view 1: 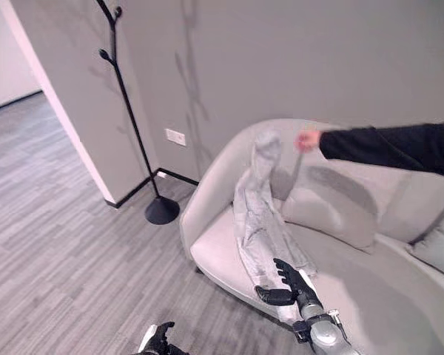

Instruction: Hang the clothes on the sofa on the clothes rack.

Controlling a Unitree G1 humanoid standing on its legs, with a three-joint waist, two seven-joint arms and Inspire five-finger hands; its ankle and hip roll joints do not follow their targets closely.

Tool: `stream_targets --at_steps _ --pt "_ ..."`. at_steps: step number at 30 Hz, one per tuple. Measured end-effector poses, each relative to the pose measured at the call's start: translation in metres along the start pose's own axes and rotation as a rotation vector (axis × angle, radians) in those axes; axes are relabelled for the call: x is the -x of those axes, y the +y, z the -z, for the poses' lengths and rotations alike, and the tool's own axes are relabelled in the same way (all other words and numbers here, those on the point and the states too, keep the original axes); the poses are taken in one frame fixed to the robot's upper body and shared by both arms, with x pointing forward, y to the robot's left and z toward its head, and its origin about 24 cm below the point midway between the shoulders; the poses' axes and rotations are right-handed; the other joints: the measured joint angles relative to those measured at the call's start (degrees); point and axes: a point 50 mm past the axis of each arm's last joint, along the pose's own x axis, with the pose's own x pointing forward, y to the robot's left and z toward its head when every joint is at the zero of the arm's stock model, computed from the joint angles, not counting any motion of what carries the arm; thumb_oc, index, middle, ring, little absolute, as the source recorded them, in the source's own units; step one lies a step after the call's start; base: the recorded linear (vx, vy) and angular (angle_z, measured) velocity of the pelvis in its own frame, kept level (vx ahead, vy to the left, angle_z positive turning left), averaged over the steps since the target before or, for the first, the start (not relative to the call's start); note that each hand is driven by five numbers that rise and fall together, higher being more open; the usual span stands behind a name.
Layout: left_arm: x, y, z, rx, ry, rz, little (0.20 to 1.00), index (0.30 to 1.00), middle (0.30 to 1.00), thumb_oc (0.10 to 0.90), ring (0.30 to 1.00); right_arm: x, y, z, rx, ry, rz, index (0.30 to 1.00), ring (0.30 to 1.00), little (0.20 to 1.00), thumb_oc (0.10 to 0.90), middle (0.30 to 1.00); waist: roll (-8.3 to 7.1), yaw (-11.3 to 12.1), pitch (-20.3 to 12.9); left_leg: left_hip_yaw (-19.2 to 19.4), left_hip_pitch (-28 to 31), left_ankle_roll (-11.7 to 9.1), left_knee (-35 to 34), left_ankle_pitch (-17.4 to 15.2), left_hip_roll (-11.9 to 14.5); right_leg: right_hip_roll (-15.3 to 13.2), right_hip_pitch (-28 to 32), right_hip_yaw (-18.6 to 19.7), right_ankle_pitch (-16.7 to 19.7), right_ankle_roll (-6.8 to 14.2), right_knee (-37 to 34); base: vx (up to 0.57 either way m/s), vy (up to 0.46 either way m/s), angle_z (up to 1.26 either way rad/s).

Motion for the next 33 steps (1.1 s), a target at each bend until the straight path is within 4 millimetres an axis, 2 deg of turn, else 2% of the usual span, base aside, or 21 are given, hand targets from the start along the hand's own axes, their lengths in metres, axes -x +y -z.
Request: stream_targets --at_steps 2,4,7,9,10,12,13,15,16,17,18,19,20,22,23,24,25,27,30,31,33 --pt "0.001 0.001 0.005 0.007 0.016 -0.005 0.900 0.900 0.900 0.800 0.900 -0.002 -0.001 -0.003 0.011 -0.010 0.001 0.900 0.900 0.900 0.800 0.900 0.11 0.1 -0.1 -0.1 0.2 0.0 0.0 0.0 -0.2 -0.1 0.2 -0.1 0.3 -0.2 0.0 0.00 0.106 0.03" --pt "0.003 0.004 0.017 0.011 0.069 -0.015 0.900 0.900 0.900 0.800 0.900 -0.003 -0.002 -0.005 0.022 -0.019 0.008 0.900 0.900 0.900 0.800 0.900 -0.59 1.2 0.4 0.0 1.2 0.1 0.0 0.1 -0.5 -0.5 1.2 0.0 0.3 0.0 0.1 -0.01 0.174 0.01" --pt "0.000 0.021 0.017 -0.007 0.064 -0.053 0.900 0.900 0.900 0.800 0.900 -0.003 0.000 0.005 0.070 0.027 -0.001 0.900 0.900 0.900 0.800 0.900 -4.24 2.9 2.4 -0.4 1.5 1.6 0.0 -0.4 -2.4 -2.6 1.2 -0.3 0.0 1.0 1.6 0.00 0.199 0.09" --pt "0.000 0.027 0.019 -0.015 0.066 -0.068 0.900 0.900 0.900 0.800 0.900 -0.003 -0.001 0.007 0.092 0.037 0.003 0.900 0.900 0.900 0.800 0.900 -5.73 3.2 3.0 -0.7 1.2 2.4 0.0 -0.8 -4.3 -4.4 0.8 -0.6 -0.6 1.9 3.0 0.00 0.293 0.21" --pt "0.000 0.029 0.020 -0.030 0.068 -0.069 0.900 0.900 0.900 0.800 0.900 -0.002 -0.005 0.013 0.124 0.058 0.028 0.900 0.900 0.900 0.800 0.900 -6.33 2.5 3.2 -2.5 1.3 4.0 0.0 -1.3 -5.8 -6.7 0.6 -1.7 -0.9 2.6 5.7 0.00 0.203 0.44" --pt "0.001 0.029 0.023 -0.034 0.071 -0.072 0.900 0.900 0.900 0.800 0.900 -0.001 -0.011 0.021 0.155 0.097 0.055 0.900 0.900 0.900 0.800 0.900 -6.39 3.1 3.5 -3.3 1.8 5.1 0.0 -1.7 -7.5 -8.8 -0.6 -1.5 -1.2 3.2 10.6 0.02 0.211 0.42" --pt "0.001 0.028 0.025 -0.027 0.076 -0.071 0.900 0.900 0.900 0.800 0.900 -0.001 -0.014 0.024 0.166 0.112 0.075 0.900 0.900 0.900 0.800 0.900 -5.82 3.1 3.9 -3.5 2.1 6.1 0.1 -1.6 -8.3 -9.8 -1.8 -1.5 -0.9 3.1 14.5 0.03 0.225 0.30" --pt "0.004 0.026 0.033 -0.009 0.102 -0.075 0.900 0.900 0.900 0.800 0.900 -0.001 -0.018 0.024 0.182 0.117 0.103 0.900 0.900 0.900 0.800 0.900 -5.29 3.2 4.4 -4.0 2.6 7.8 0.2 -1.9 -9.3 -12.1 -6.2 0.7 0.3 3.2 23.2 0.05 0.207 0.13" --pt "0.009 0.025 0.046 -0.010 0.145 -0.074 0.900 0.900 0.900 0.800 0.900 -0.004 -0.019 0.020 0.208 0.102 0.109 0.900 0.900 0.900 0.800 0.900 -4.71 4.2 5.1 -3.3 3.4 9.4 0.6 -2.0 -10.6 -13.2 -8.1 2.5 3.0 4.2 27.0 0.11 0.190 -0.16" --pt "0.009 0.022 0.046 -0.017 0.150 -0.062 0.900 0.900 0.900 0.800 0.900 -0.007 -0.022 0.016 0.236 0.086 0.125 0.900 0.900 0.900 0.800 0.900 -4.03 4.2 6.2 -2.9 4.1 9.4 0.9 -1.7 -10.1 -14.6 -9.9 2.8 1.8 5.0 30.7 0.09 0.077 -0.13" --pt "0.012 0.021 0.054 -0.026 0.180 -0.056 0.900 0.900 0.900 0.800 0.900 -0.009 -0.023 0.013 0.259 0.077 0.136 0.900 0.900 0.900 0.800 0.900 -3.22 4.2 6.4 -3.9 4.8 11.4 0.9 -2.6 -10.3 -14.0 -11.2 1.6 -0.7 6.6 32.4 0.11 0.075 -0.21" --pt "0.014 0.020 0.059 -0.030 0.194 -0.054 0.900 0.900 0.900 0.800 0.900 -0.014 -0.025 0.006 0.281 0.052 0.141 0.900 0.900 0.900 0.800 0.900 -3.17 4.6 6.8 -3.7 5.4 12.1 0.6 -2.7 -10.3 -13.3 -12.5 0.1 -2.8 7.1 33.6 0.03 0.008 -0.23" --pt "0.017 0.022 0.066 -0.036 0.218 -0.050 0.900 0.900 0.900 0.800 0.900 -0.022 -0.029 -0.008 0.302 0.006 0.163 0.900 0.900 0.900 0.800 0.900 -2.75 4.4 7.8 -3.2 5.5 12.4 0.4 -2.6 -10.3 -11.0 -14.1 -1.6 -5.5 6.8 33.0 0.04 -0.025 -0.22" --pt "0.016 0.027 0.067 -0.052 0.220 -0.059 0.900 0.900 0.900 0.800 0.900 -0.029 -0.042 -0.024 0.321 -0.045 0.251 0.900 0.900 0.900 0.800 0.900 -3.50 3.6 9.3 -3.6 5.4 11.7 0.4 -1.7 -11.0 -6.9 -16.3 -1.8 -6.3 6.5 30.0 0.08 -0.069 0.20" --pt "0.016 0.028 0.066 -0.051 0.216 -0.060 0.900 0.900 0.900 0.800 0.900 -0.032 -0.050 -0.030 0.348 -0.061 0.283 0.900 0.900 0.900 0.800 0.900 -3.79 4.3 9.5 -3.4 5.2 12.1 0.4 -2.1 -11.4 -5.0 -18.3 -2.0 -6.3 6.4 29.2 0.09 -0.094 0.22" --pt "0.015 0.027 0.064 -0.052 0.212 -0.057 0.900 0.900 0.900 0.800 0.900 -0.034 -0.059 -0.036 0.368 -0.078 0.318 0.900 0.900 0.900 0.800 0.900 -4.02 4.3 9.7 -3.8 5.1 11.3 0.4 -2.4 -12.0 -3.1 -18.7 -1.8 -6.2 5.9 26.6 0.14 -0.131 0.22" --pt "0.014 0.026 0.061 -0.058 0.199 -0.053 0.900 0.900 0.900 0.800 0.900 -0.033 -0.068 -0.037 0.396 -0.080 0.367 0.900 0.900 0.900 0.800 0.900 -4.35 4.0 9.9 -4.7 5.2 10.6 0.4 -2.7 -12.7 -2.0 -18.7 -2.0 -5.7 4.6 23.9 0.07 -0.084 0.50" --pt "0.012 0.023 0.055 -0.059 0.177 -0.045 0.900 0.900 0.900 0.800 0.900 -0.029 -0.083 -0.032 0.426 -0.054 0.437 0.900 0.900 0.900 0.800 0.900 -4.68 3.6 9.9 -6.2 5.9 11.0 0.3 -3.1 -13.8 -0.9 -16.5 -2.0 -5.0 1.9 19.6 0.13 -0.136 0.62" --pt "0.012 0.012 0.049 -0.040 0.151 -0.025 0.900 0.900 0.900 0.800 0.900 -0.026 -0.096 -0.027 0.448 -0.023 0.521 0.900 0.900 0.900 0.800 0.900 -4.44 3.6 8.1 -7.5 6.9 10.4 0.4 -4.3 -13.1 1.3 -12.8 -0.4 -4.2 0.5 17.0 0.22 -0.144 0.23" --pt "0.013 0.004 0.045 -0.029 0.140 -0.012 0.900 0.900 0.900 0.800 0.900 -0.023 -0.102 -0.026 0.474 -0.025 0.564 0.900 0.900 0.900 0.800 0.900 -2.17 3.8 7.0 -7.4 6.8 9.1 0.4 -5.1 -11.0 2.8 -10.8 -3.5 -3.4 -0.5 12.2 0.16 -0.136 -0.02" --pt "0.013 -0.003 0.042 -0.080 0.118 0.018 0.900 0.900 0.900 0.800 0.900 -0.016 -0.112 -0.017 0.507 0.015 0.613 0.900 0.900 0.900 0.800 0.900 -0.39 3.2 5.8 -7.8 7.3 6.7 1.8 -6.1 -9.4 6.2 -4.3 -4.8 2.2 -7.9 0.9 0.12 -0.188 -0.01"
